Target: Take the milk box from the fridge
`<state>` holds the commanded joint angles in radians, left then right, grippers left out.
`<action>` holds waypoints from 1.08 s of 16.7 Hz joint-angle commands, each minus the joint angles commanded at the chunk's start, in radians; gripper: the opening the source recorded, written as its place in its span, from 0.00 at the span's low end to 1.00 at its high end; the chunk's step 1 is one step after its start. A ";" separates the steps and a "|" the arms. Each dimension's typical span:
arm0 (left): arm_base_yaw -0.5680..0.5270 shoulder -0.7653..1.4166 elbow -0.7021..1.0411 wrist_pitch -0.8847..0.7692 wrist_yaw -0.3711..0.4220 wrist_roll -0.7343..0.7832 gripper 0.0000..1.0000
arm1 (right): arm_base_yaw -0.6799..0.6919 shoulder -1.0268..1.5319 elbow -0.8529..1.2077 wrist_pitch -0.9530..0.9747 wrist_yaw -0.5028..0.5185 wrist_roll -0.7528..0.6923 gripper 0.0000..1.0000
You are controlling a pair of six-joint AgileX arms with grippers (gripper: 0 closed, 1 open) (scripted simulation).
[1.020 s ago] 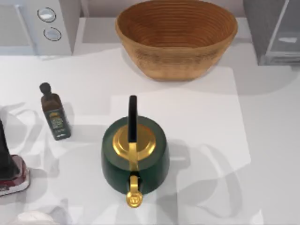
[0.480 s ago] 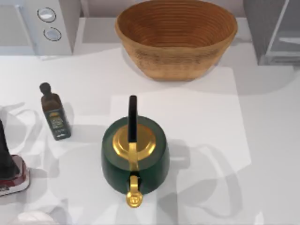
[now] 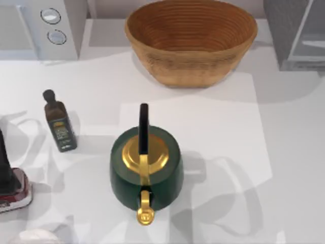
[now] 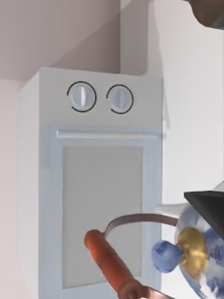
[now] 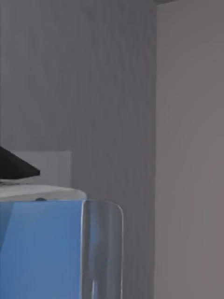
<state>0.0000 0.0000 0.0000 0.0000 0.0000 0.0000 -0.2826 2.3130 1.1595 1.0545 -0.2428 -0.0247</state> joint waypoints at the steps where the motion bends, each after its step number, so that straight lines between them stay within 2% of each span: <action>1: 0.000 0.000 0.000 0.000 0.000 0.000 1.00 | 0.000 0.000 0.000 0.000 0.000 0.000 0.02; 11: 0.000 0.000 0.000 0.000 0.000 0.000 1.00 | 0.005 -0.003 0.001 -0.003 0.000 0.003 0.00; 18: 0.000 0.000 0.000 0.000 0.000 0.000 1.00 | 0.014 -0.123 0.014 -0.137 -0.001 0.011 0.00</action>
<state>0.0000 0.0000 0.0000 0.0000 0.0000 0.0000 -0.2691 2.1898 1.1731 0.9178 -0.2441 -0.0139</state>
